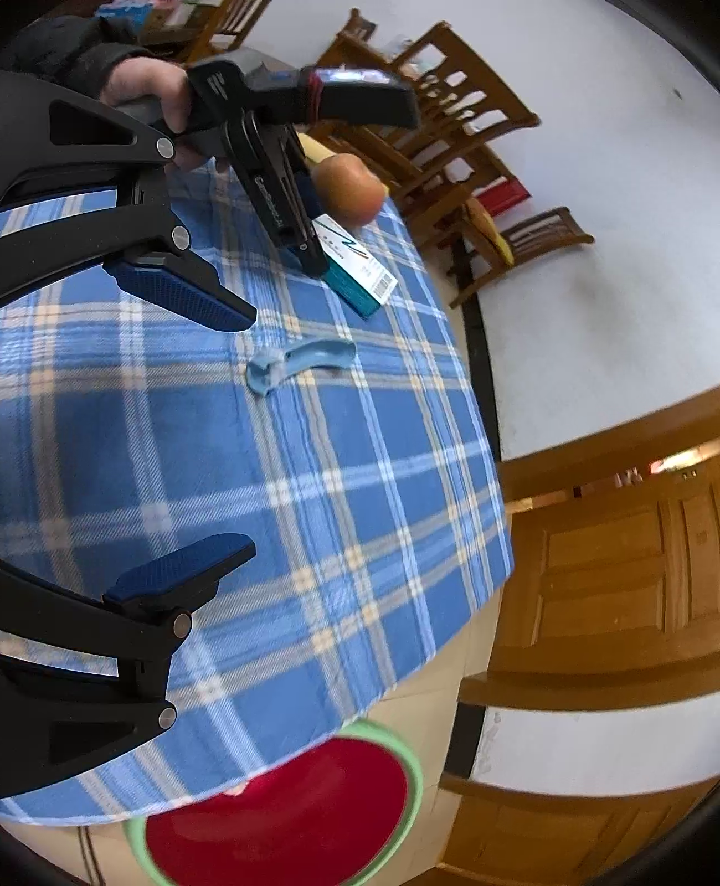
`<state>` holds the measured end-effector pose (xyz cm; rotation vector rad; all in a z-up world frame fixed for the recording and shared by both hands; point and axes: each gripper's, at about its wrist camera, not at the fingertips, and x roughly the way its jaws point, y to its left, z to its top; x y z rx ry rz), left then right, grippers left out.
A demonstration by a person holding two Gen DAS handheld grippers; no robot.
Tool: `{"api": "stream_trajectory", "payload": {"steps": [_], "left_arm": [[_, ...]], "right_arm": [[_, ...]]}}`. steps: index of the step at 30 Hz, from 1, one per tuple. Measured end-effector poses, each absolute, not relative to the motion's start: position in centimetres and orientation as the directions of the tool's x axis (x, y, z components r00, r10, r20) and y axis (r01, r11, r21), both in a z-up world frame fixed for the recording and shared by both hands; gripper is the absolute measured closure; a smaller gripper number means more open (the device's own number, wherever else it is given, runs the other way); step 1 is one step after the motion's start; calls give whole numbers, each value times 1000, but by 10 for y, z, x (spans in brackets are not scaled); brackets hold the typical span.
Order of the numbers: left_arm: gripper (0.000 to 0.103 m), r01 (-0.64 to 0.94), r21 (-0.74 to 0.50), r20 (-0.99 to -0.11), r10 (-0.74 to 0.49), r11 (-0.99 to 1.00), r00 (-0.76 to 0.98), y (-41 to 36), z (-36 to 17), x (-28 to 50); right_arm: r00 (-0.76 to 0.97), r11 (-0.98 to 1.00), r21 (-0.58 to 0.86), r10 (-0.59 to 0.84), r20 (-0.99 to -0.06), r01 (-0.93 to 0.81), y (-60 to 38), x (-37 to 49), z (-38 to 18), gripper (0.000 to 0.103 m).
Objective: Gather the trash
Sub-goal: 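Grasp the white medicine box with the left tool, then hold the medicine box in the left tool while the right tool grasps the light-blue plastic piece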
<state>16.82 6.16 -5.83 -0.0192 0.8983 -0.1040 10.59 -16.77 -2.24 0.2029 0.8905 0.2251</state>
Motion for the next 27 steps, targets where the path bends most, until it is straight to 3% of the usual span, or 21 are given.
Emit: {"api": "stream_trajectory", "payload": {"steps": [10, 17, 21, 22, 27], "left_arm": [[43, -34, -125, -739, -70, 992, 670, 85, -35, 131], [43, -50, -127, -710, -55, 991, 702, 84, -26, 116], [43, -37, -140, -707, -73, 990, 703, 79, -23, 109], [43, -34, -142, -707, -77, 989, 703, 77, -22, 108], [43, -19, -153, -700, -95, 988, 708, 69, -17, 99]], "right_arm": [[565, 958, 229, 288, -773, -175, -135, 130, -41, 28], [560, 963, 194, 268, -784, -189, -125, 140, -50, 63], [563, 962, 174, 264, -783, -209, -122, 139, -51, 70], [564, 963, 162, 258, -785, -215, -121, 138, -51, 76], [560, 959, 172, 273, -782, -227, -123, 132, -50, 79]]}}
